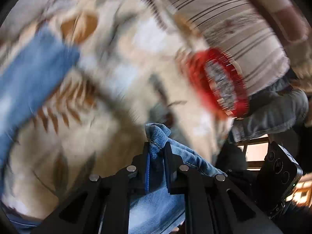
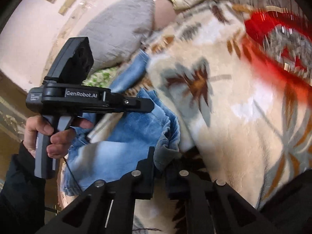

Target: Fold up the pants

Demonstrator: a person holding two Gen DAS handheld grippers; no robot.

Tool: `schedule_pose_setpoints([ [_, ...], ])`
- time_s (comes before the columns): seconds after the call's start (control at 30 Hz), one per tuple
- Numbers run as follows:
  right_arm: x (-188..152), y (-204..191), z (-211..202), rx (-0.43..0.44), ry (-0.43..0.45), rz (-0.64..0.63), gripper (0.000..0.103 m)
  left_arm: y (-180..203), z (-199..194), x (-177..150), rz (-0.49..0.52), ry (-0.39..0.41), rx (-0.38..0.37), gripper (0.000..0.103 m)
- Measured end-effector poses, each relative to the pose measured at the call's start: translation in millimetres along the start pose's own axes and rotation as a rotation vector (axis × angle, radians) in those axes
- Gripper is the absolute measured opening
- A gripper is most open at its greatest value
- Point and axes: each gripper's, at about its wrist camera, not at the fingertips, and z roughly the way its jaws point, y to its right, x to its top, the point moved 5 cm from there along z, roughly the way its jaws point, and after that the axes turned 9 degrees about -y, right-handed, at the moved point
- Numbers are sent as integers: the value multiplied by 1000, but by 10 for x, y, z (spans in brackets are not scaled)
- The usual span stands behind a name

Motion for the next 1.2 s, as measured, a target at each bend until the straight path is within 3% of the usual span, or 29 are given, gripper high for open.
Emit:
schedule_pose_setpoints([
  [0.1,92,-129,-281,-5,90,-36,9,286,-250,187,64,72,-5,13],
  [0.2,177,-79,-410,-29,120,7,9,377,-115,361,90,43,27,13],
  [0.4,124,405,-81,-92,16,195,9,130,633,455,42,-116,107,14],
  [0.5,78,594,67,-99,-51,267,13,58,767,456,6,-124,109,20],
  [0.57,75,636,61,-109,-64,286,20,76,725,466,1,-121,82,36],
  [0.6,77,643,40,-128,-64,281,32,82,704,458,-9,-130,76,58],
  [0.63,80,641,6,-132,-58,279,52,100,658,450,-12,-127,61,72],
  [0.7,88,623,-103,-142,-29,261,76,156,528,423,-4,-100,66,81],
  [0.73,82,592,-160,-165,-14,236,76,163,417,385,0,-77,98,88],
  [0.8,90,477,-288,-209,18,160,76,149,216,319,-18,-28,121,91],
  [0.93,96,271,-540,-248,66,63,76,-95,-360,-56,-91,101,80,95],
  [1.07,175,-48,-719,-296,110,-77,77,-451,-934,-548,-172,223,93,95],
  [1.2,405,-452,-706,-310,103,-225,77,-887,-1502,-1030,-232,314,158,95],
])
